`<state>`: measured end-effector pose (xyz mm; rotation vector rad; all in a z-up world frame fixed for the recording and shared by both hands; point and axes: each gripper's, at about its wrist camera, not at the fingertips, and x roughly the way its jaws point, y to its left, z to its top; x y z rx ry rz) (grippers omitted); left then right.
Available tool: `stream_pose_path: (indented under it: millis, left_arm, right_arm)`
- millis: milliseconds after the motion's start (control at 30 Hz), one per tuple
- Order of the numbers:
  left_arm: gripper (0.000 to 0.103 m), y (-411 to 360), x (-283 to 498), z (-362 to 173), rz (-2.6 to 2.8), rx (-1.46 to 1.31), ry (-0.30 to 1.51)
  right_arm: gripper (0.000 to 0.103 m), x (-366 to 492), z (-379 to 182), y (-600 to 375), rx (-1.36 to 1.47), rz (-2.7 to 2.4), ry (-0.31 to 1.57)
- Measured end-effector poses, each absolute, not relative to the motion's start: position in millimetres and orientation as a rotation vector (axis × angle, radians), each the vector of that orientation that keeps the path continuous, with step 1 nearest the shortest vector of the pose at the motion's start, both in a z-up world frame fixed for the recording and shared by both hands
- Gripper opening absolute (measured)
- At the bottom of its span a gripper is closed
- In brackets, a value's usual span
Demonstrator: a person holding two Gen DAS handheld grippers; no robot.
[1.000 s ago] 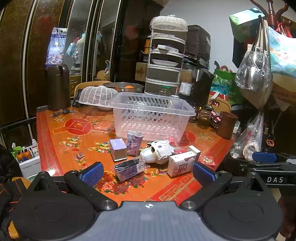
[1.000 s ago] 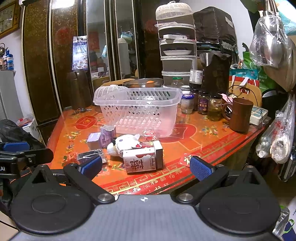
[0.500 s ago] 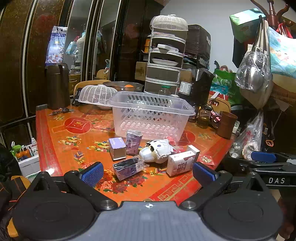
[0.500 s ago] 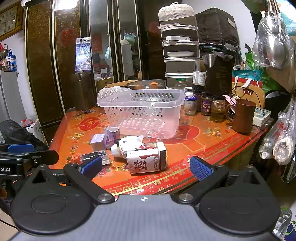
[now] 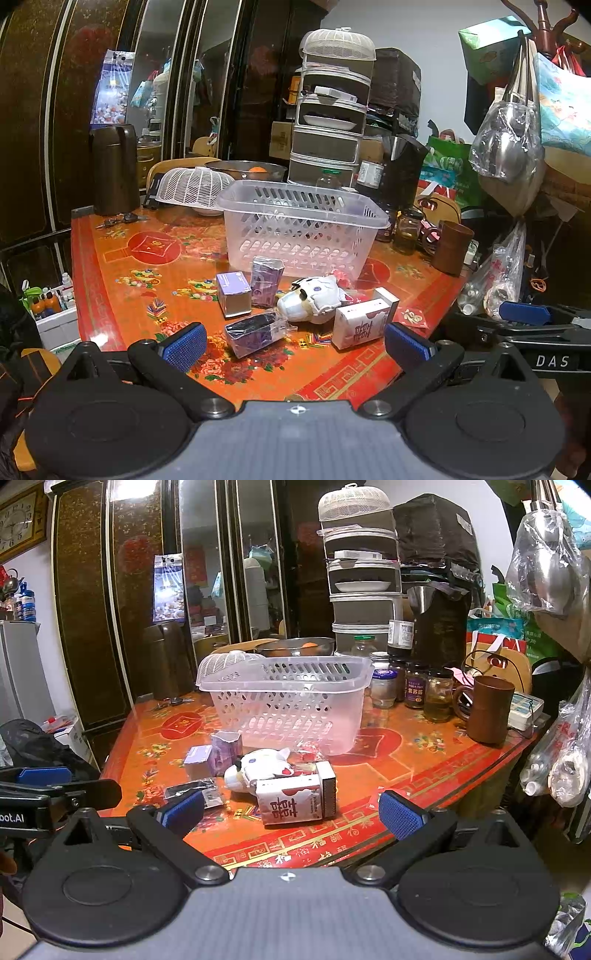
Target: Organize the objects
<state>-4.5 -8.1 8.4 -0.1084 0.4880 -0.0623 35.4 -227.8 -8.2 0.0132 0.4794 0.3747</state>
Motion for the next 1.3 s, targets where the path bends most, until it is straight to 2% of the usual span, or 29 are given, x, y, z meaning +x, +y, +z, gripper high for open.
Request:
stream_pose_path:
  millis: [1300]
  left_arm:
    - [0.103, -9.4, -3.0, 5.3, -0.057, -0.11, 0.492]
  right_arm:
    - [0.103, 35.4, -9.0, -227.6, 0.023, 0.376, 0.489]
